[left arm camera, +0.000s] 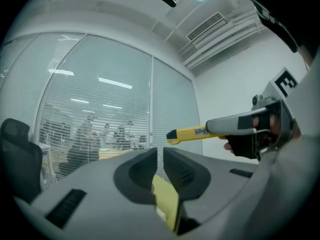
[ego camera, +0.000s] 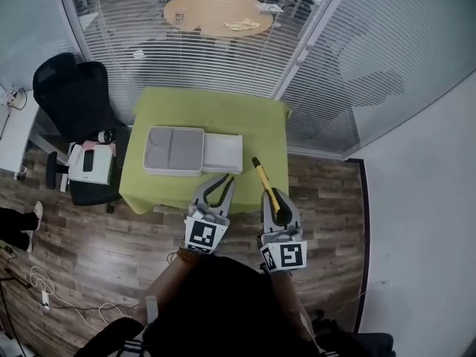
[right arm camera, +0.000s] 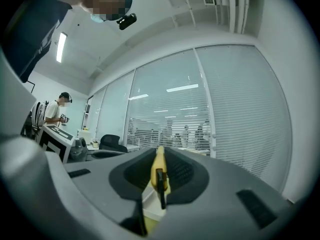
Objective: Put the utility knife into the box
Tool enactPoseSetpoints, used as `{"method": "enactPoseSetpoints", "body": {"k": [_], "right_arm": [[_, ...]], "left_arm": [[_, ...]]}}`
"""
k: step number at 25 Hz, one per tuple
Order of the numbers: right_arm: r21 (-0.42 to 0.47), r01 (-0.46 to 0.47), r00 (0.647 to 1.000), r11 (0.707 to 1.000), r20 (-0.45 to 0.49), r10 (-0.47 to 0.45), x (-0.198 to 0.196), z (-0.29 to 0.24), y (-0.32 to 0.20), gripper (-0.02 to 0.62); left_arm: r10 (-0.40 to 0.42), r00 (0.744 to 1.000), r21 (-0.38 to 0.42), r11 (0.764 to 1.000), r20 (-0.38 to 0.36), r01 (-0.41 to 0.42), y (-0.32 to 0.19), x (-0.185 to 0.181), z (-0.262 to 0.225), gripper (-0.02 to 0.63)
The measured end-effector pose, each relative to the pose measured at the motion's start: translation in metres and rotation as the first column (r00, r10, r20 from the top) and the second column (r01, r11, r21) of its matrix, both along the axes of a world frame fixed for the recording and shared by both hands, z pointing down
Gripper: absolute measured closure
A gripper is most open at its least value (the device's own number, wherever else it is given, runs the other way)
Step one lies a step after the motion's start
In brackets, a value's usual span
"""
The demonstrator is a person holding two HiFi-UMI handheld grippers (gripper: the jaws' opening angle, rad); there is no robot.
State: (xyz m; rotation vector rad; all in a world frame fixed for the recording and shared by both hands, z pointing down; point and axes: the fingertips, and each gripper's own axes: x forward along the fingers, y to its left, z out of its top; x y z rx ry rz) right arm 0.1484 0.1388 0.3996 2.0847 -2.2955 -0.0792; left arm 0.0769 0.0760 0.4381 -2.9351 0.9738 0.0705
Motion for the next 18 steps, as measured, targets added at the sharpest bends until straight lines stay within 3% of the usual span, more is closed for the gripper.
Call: {"method": "enactPoseSetpoints", "body": {"k": [6,13,18], "right_arm": [[-0.030,0.018,0.999,0.999,0.029,-0.017,0.018,0.007,-0.024,0.545],[-0.042,0.088,0.980,0.995,0.184,-0.079,0.030,0.017,-0.062,0.545],[-0.072,0.162,0.953,0.984,0.270,-0.137,0.030,0.021,-0.096,0.545]], "left_arm": [[0.023,0.998,0.021,0.999,0.051,-0.024,-0.025,0.025,0.007,0.554],[0.024,0.983,0.136,0.989,0.182,-0.049,-0.055,0.035,0.012,0.479],[0.051,0.970,0.127,0.988,0.239,-0.084,-0.082,0.043,0.014,0.431]]}}
